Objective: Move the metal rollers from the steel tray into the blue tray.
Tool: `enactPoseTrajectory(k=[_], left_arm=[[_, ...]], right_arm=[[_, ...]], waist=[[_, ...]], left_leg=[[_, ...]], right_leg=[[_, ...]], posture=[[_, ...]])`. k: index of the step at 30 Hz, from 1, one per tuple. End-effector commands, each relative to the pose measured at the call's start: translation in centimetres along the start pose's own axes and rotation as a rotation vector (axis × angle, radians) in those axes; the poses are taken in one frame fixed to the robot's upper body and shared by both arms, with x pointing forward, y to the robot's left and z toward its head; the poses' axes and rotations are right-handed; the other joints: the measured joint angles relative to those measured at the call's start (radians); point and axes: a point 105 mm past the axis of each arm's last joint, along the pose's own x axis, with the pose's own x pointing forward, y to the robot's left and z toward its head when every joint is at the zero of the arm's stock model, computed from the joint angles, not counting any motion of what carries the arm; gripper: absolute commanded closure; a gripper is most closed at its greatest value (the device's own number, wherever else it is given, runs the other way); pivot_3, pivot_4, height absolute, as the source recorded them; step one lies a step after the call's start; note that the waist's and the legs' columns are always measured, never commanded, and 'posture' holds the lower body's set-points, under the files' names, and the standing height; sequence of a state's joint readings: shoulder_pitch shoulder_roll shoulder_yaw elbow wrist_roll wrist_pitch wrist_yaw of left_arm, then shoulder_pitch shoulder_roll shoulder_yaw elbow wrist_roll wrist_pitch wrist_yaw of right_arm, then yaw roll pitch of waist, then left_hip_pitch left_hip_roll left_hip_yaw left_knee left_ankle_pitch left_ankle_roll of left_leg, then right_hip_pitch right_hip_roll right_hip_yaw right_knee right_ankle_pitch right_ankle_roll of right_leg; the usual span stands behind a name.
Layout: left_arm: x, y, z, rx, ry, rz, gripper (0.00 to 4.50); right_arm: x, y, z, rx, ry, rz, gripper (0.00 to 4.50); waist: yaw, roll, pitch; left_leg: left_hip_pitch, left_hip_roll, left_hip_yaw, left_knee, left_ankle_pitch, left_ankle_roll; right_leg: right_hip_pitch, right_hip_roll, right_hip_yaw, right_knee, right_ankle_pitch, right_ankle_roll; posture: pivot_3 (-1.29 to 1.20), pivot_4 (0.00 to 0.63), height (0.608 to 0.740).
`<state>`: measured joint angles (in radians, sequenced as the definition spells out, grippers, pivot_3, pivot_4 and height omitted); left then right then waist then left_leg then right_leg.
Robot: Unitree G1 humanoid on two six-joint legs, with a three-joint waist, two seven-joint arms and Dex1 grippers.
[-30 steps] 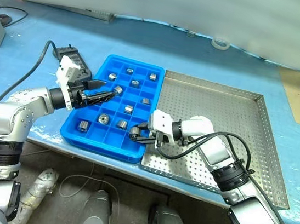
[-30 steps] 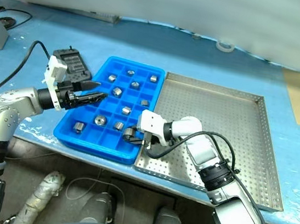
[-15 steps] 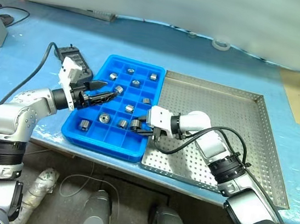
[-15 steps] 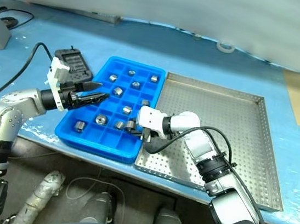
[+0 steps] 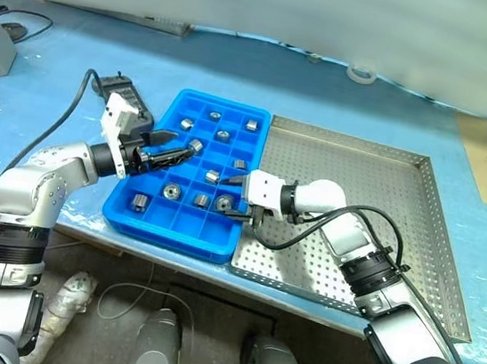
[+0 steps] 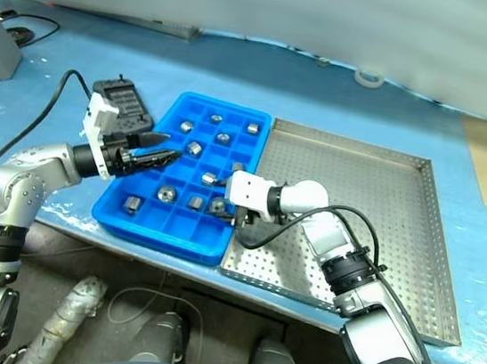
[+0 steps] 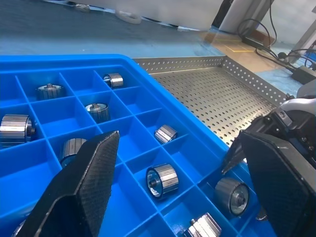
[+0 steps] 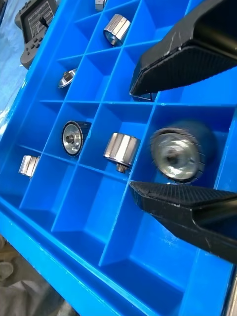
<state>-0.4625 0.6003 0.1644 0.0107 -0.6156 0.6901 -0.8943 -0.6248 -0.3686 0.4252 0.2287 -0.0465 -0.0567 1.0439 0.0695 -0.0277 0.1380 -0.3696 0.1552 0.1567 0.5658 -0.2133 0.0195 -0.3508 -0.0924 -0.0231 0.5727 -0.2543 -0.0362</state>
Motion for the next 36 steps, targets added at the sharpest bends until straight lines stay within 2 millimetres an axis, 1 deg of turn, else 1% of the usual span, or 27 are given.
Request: enactPoseTrajectory(k=[1, 6, 9, 13, 15, 19, 22, 25, 28, 30, 32, 34, 36], left_arm=[[0.2, -0.1, 1.2, 0.042, -0.031, -0.021, 0.42], [-0.2, 0.8, 2.1, 0.072, -0.047, -0.008, 0.42], [-1.4, 2.6, 3.4, 0.118, -0.058, 0.05, 0.42], [-2.7, 4.3, 4.6, 0.164, -0.064, 0.109, 0.42], [-2.9, 4.5, 4.8, 0.173, -0.065, 0.113, 0.42], [-2.2, 4.0, 4.7, 0.17, -0.081, 0.091, 0.42], [-1.6, 3.5, 4.1, 0.164, -0.082, 0.079, 0.42], [-1.2, 3.2, 3.5, 0.163, -0.075, 0.067, 0.42], [-0.7, 3.2, 3.3, 0.168, -0.092, 0.075, 0.42], [-0.3, 3.2, 3.1, 0.164, -0.108, 0.088, 0.42], [0.2, 3.4, 2.7, 0.17, -0.112, 0.104, 0.42], [0.6, 3.6, 2.5, 0.178, -0.118, 0.127, 0.42], [0.9, 3.5, 2.3, 0.173, -0.13, 0.131, 0.42]], right_arm=[[-1.1, -0.2, -0.3, -0.015, 0.02, -0.027, 1.69], [-2.4, -1.6, 0.4, -0.016, 0.011, -0.114, 1.69], [-4.3, -3.5, 1.2, -0.009, 0.0, -0.229, 1.69], [-6.8, -5.4, 2.3, 0.013, -0.025, -0.382, 1.69], [-8.0, -6.2, 2.7, 0.029, -0.035, -0.465, 1.69], [-9.9, -7.2, 2.9, 0.054, -0.04, -0.616, 1.69], [-10.6, -7.4, 2.4, 0.078, -0.02, -0.685, 1.69], [-11.6, -7.1, 0.9, 0.098, 0.032, -0.742, 1.69], [-13.3, -7.2, -0.9, 0.129, 0.089, -0.847, 1.69], [-14.8, -7.8, -2.1, 0.15, 0.132, -0.966, 1.69], [-15.9, -8.2, -2.8, 0.183, 0.142, -1.052, 1.69], [-16.3, -8.3, -3.2, 0.208, 0.149, -1.103, 1.69], [-16.3, -8.2, -3.4, 0.204, 0.168, -1.115, 1.69]], waist=[[0.0, 0.0, 0.0], [-0.001, 0.0, 0.0], [-0.004, 0.0, 0.0], [-0.006, 0.0, 0.0], [-0.008, 0.0, 0.0], [-0.004, 0.0, 0.0], [-0.004, 0.0, 0.0], [-0.009, 0.0, 0.0], [-0.011, 0.0, 0.0], [-0.014, 0.0, 0.0], [-0.018, 0.0, 0.0], [-0.023, 0.0, 0.0], [-0.028, 0.0, 0.0]], left_leg=[[0.0, 0.0, 0.0, 0.0, 0.0, 0.0], [0.0, 0.0, 0.0, 0.0, 0.0, 0.0], [0.0, 0.0, 0.0, 0.0, 0.0, 0.0], [0.0, 0.001, -0.001, -0.001, 0.001, -0.002], [0.0, 0.001, -0.001, -0.002, 0.001, -0.002], [0.0, 0.0, -0.001, -0.002, 0.002, -0.003], [0.0, 0.0, -0.001, -0.002, 0.002, -0.003], [0.0, 0.0, -0.001, -0.002, 0.002, -0.003], [0.0, 0.0, -0.001, -0.003, 0.002, -0.003], [0.0, 0.0, -0.001, -0.003, 0.002, -0.003], [0.0, 0.0, -0.001, -0.003, 0.002, -0.003], [0.0, 0.0, -0.001, -0.003, 0.002, -0.003], [0.001, 0.001, -0.001, -0.003, 0.002, -0.004]], right_leg=[[0.0, 0.0, 0.0, 0.0, 0.0, 0.0], [0.0, 0.0, 0.0, 0.0, 0.001, 0.001], [0.0, 0.0, 0.0, 0.0, 0.0, 0.0], [-0.001, 0.002, 0.0, 0.0, 0.002, 0.003], [-0.002, 0.002, 0.0, 0.0, 0.002, 0.003], [-0.002, 0.002, 0.0, 0.0, 0.002, 0.004], [-0.002, 0.002, 0.0, 0.0, 0.002, 0.004], [-0.002, 0.002, 0.0, 0.0, 0.002, 0.004], [-0.002, 0.002, 0.001, -0.001, 0.002, 0.004], [-0.002, 0.002, 0.001, -0.001, 0.002, 0.004], [-0.001, 0.002, 0.002, -0.001, 0.002, 0.004], [-0.001, 0.002, 0.002, -0.001, 0.002, 0.004], [-0.001, 0.002, 0.002, -0.001, 0.002, 0.004]], posture=[[0.03, 0.15, 0.74], [0.02, 0.15, 0.74], [0.01, 0.15, 0.74], [0.0, 0.15, 0.74], [-0.01, 0.15, 0.74], [-0.03, 0.15, 0.74], [-0.04, 0.15, 0.74], [-0.06, 0.15, 0.74], [-0.06, 0.15, 0.74], [-0.06, 0.15, 0.74], [-0.06, 0.15, 0.74], [-0.06, 0.15, 0.74], [-0.06, 0.15, 0.74]])
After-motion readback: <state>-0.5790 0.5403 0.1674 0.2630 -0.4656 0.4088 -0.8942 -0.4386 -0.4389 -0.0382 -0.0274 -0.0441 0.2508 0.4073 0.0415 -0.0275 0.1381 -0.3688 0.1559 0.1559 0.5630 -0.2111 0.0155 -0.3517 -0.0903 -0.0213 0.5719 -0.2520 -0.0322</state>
